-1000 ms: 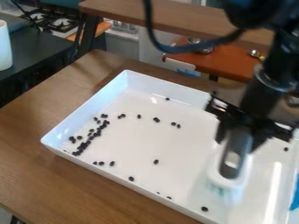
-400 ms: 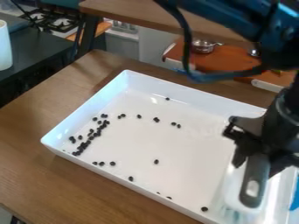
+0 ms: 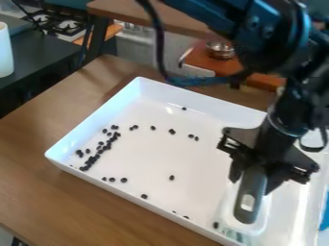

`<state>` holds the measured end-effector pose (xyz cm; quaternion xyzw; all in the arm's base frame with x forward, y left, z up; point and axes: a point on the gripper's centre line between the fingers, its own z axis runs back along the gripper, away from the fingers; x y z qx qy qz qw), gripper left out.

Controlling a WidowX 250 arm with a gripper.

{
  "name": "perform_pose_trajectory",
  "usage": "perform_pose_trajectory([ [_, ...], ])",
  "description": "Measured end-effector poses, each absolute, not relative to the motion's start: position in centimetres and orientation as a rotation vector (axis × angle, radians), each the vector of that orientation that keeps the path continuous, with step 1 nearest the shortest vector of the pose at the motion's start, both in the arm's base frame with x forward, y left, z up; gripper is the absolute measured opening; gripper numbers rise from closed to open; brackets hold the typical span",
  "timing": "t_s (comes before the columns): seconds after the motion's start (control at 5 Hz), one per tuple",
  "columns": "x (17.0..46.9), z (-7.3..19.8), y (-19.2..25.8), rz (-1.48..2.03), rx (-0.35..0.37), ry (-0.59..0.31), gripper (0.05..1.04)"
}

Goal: Sweep into pile

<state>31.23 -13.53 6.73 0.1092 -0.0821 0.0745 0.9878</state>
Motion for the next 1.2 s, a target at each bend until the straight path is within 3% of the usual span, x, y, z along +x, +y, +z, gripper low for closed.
perform_pose_trajectory([
  [0.4, 31.3, 6.8, -6.5, 0.192, 0.215, -0.155, 0.497],
  [0.6, 31.4, 6.7, -3.1, 0.2, 0.228, -0.194, 0.497],
  [1.2, 30.3, 6.6, 5.2, 0.147, 0.323, -0.288, 0.497],
])
